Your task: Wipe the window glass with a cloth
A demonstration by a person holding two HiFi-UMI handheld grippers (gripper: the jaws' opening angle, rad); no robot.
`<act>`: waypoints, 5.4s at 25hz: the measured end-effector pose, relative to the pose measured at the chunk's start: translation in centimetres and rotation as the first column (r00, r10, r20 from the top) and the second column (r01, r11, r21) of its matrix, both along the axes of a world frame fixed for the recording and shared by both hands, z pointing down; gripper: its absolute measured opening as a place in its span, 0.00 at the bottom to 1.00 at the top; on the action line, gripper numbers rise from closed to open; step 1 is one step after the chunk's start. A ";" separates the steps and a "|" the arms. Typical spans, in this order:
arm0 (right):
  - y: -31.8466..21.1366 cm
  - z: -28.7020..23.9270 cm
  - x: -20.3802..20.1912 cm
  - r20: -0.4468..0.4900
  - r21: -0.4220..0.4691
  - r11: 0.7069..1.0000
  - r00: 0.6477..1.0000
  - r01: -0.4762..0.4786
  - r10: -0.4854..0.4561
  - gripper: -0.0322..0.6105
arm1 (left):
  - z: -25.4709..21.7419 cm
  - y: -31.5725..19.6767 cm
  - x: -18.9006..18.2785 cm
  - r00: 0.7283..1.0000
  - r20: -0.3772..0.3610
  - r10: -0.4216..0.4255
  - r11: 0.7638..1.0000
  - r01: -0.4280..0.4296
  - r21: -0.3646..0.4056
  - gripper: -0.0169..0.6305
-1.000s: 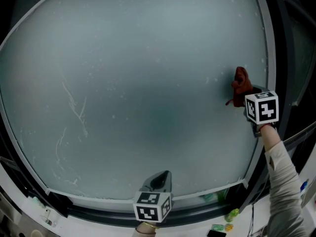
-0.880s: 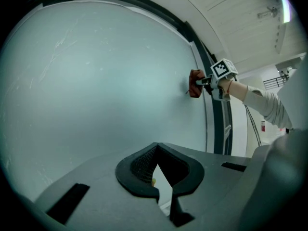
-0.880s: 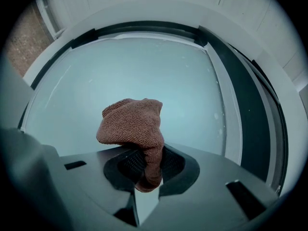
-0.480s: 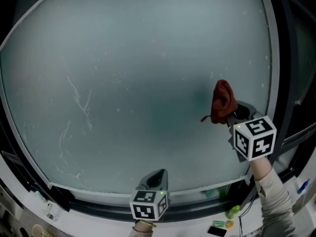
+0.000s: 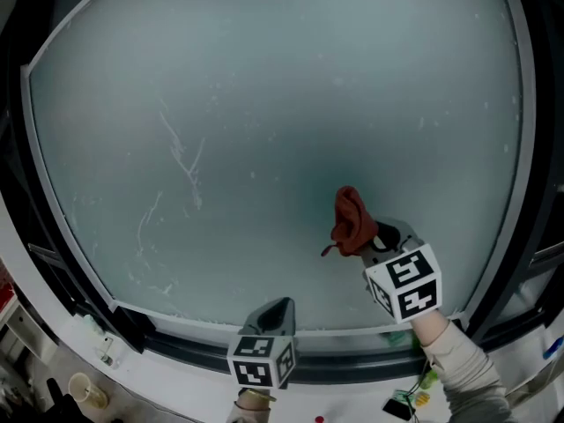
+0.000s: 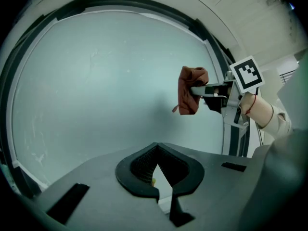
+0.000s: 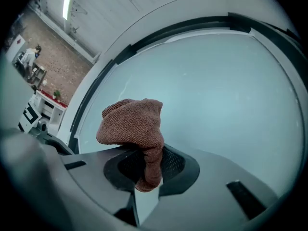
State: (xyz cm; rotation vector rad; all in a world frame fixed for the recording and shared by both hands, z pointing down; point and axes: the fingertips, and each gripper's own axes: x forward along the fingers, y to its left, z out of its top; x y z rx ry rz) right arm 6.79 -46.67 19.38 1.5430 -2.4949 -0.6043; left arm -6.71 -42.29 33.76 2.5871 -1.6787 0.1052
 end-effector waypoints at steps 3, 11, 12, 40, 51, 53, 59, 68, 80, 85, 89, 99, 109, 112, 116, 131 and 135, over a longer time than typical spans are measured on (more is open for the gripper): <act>-0.8 1.3 -3.2 -0.006 -0.029 0.998 0.998 0.057 -0.057 0.12 | 0.5 0.4 -1.6 0.999 -0.005 -0.039 0.999 0.039 -0.007 0.03; -3.8 2.4 -7.6 0.005 -0.086 0.991 0.995 0.102 -0.102 0.12 | 1.3 1.3 -4.2 0.994 0.005 -0.109 0.994 0.109 -0.026 0.03; -4.3 2.5 -7.7 0.006 -0.090 0.991 0.995 0.097 -0.097 0.12 | 1.4 1.3 -4.5 0.993 0.006 -0.117 0.993 0.118 -0.027 0.03; -6.9 2.9 1.8 0.013 -0.097 0.990 0.995 -0.100 0.101 0.12 | 1.1 -1.9 -0.9 1.000 0.005 -0.007 1.000 0.007 -0.015 0.03; -6.2 3.5 10.6 0.025 -0.103 0.965 0.969 -0.241 0.245 0.12 | 1.2 -3.7 4.4 0.995 0.006 0.101 0.995 -0.101 -0.018 0.03; -6.0 3.7 11.9 0.025 -0.104 0.959 0.963 -0.263 0.267 0.12 | 1.2 -3.9 5.1 0.993 0.004 0.114 0.993 -0.114 -0.016 0.03; -5.8 4.1 16.2 0.027 -0.109 0.935 0.939 -0.338 0.343 0.12 | 1.4 -4.5 7.1 0.988 0.008 0.153 0.988 -0.153 -0.021 0.03; -5.3 4.8 22.5 0.045 -0.129 0.886 0.890 -0.445 0.454 0.12 | 1.6 -4.9 9.5 0.980 0.008 0.197 0.980 -0.196 -0.024 0.03; -4.8 5.7 27.9 0.078 -0.164 0.833 0.834 -0.529 0.546 0.12 | 1.6 -4.9 10.5 0.977 0.019 0.211 0.977 -0.210 -0.026 0.03; -4.6 5.8 28.0 0.076 -0.164 0.828 0.830 -0.536 0.552 0.12 | 1.4 -4.4 10.5 0.977 0.018 0.213 0.977 -0.213 -0.023 0.03; -3.6 5.9 27.2 0.114 -0.172 0.843 0.840 -0.510 0.531 0.12 | 1.4 -3.7 10.4 0.976 0.018 0.215 0.976 -0.215 -0.020 0.03; 0.9 7.1 22.0 0.108 -0.152 0.882 0.879 -0.447 0.464 0.12 | 2.0 -0.7 8.8 0.976 0.012 0.217 0.976 -0.216 -0.030 0.03; 7.6 10.8 14.6 0.113 -0.180 0.918 0.920 -0.353 0.375 0.12 | 3.0 4.4 6.0 0.975 0.008 0.222 0.975 -0.222 -0.030 0.03; 10.0 12.0 12.3 0.124 -0.197 0.925 0.928 -0.323 0.351 0.12 | 3.3 6.2 5.0 0.975 0.002 0.220 0.975 -0.220 -0.034 0.03; 13.0 13.1 9.9 0.133 -0.209 0.932 0.935 -0.297 0.328 0.12 | 3.9 9.0 3.9 0.976 -0.004 0.217 0.975 -0.217 -0.038 0.03; 24.8 17.2 2.6 0.181 -0.260 0.944 0.950 -0.203 0.254 0.12 | 6.2 19.1 0.5 0.976 -0.036 0.214 0.975 -0.216 -0.052 0.03; 27.1 18.4 2.0 0.210 -0.287 0.941 0.947 -0.178 0.243 0.12 | 7.3 20.5 0.5 0.977 -0.049 0.210 0.975 -0.212 -0.064 0.03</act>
